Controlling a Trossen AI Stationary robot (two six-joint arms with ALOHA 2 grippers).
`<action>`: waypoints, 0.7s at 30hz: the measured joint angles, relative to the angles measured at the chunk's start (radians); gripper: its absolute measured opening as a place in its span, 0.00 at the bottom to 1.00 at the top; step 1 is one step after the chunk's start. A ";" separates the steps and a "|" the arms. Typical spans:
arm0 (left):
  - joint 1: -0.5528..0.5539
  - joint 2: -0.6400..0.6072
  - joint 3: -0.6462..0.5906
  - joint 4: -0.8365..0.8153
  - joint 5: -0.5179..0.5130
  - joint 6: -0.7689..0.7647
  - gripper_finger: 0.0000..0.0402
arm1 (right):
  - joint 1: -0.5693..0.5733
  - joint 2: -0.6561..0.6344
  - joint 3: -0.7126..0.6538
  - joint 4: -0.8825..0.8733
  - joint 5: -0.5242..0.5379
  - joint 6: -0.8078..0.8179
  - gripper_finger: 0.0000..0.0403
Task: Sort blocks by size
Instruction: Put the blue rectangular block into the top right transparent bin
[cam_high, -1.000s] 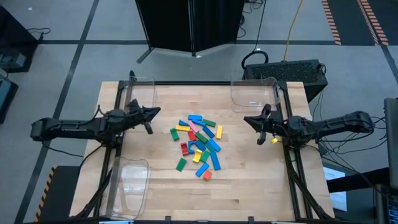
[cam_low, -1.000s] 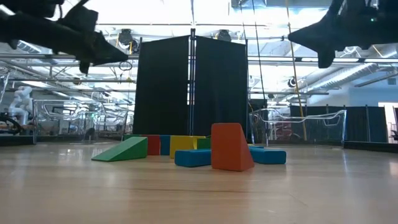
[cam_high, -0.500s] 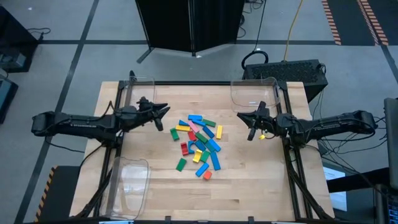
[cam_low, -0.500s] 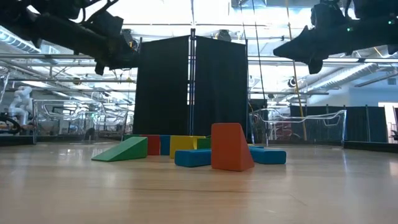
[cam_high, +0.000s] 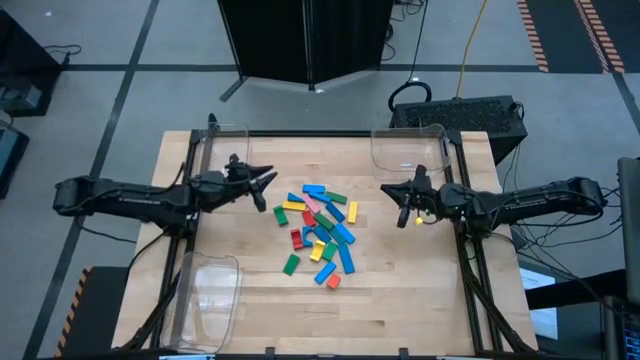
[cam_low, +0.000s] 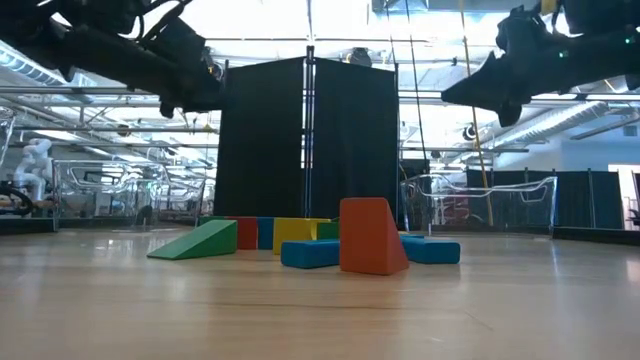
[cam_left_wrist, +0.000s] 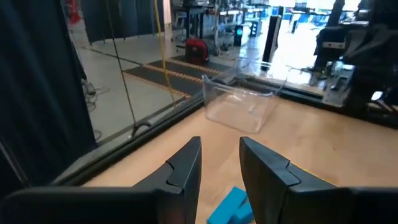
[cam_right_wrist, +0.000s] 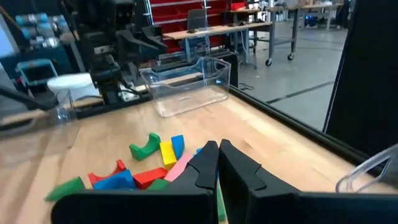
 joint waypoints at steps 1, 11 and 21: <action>0.000 0.019 0.011 -0.006 -0.001 0.005 0.28 | 0.002 0.000 0.000 -0.003 0.000 -0.019 0.02; -0.021 0.238 0.147 -0.061 0.003 0.028 0.39 | 0.051 0.000 0.000 0.010 -0.020 0.000 0.02; -0.023 0.257 0.186 -0.054 0.034 0.027 0.40 | 0.090 0.000 0.000 0.000 -0.020 0.025 0.02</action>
